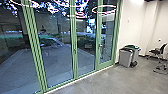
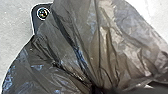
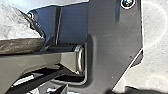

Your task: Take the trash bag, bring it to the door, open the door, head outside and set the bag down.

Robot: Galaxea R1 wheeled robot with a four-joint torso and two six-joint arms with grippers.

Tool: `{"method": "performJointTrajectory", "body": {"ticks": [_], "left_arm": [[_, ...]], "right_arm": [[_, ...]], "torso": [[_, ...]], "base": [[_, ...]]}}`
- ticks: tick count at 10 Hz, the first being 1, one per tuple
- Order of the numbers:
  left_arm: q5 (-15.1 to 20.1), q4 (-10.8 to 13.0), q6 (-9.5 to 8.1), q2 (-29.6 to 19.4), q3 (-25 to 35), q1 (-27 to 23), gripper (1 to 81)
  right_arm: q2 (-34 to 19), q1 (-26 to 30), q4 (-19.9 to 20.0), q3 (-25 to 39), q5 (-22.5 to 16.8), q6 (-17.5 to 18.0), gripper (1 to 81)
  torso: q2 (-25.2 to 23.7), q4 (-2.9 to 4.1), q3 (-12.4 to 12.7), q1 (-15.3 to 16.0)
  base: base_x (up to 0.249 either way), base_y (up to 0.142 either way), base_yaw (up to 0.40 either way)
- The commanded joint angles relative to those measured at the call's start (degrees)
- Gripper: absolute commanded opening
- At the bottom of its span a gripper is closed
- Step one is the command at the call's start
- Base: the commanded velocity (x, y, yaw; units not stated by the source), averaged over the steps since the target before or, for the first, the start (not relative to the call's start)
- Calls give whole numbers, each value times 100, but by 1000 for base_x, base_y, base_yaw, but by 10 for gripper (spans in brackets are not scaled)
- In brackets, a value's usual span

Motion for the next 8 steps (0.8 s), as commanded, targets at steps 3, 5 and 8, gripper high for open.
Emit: {"method": "performJointTrajectory", "body": {"ticks": [3, 5, 8], "left_arm": [[463, -29, 34, -13, -11, -361, 10], [455, -29, 34, -13, -11, -361, 10], [464, -29, 34, -48, -11, -353, 10]], "right_arm": [[-7, 313, -38, -4, -335, -4, 811], [-7, 313, -38, -5, -335, -3, 811], [-7, 313, -38, -5, -335, -12, 811]], "torso": [[0, 0, 0, 0], [0, 0, 0, 0], [2, 0, 0, 2]], "base": [[145, 0, 0], [145, -67, 0], [145, -71, 0]]}}
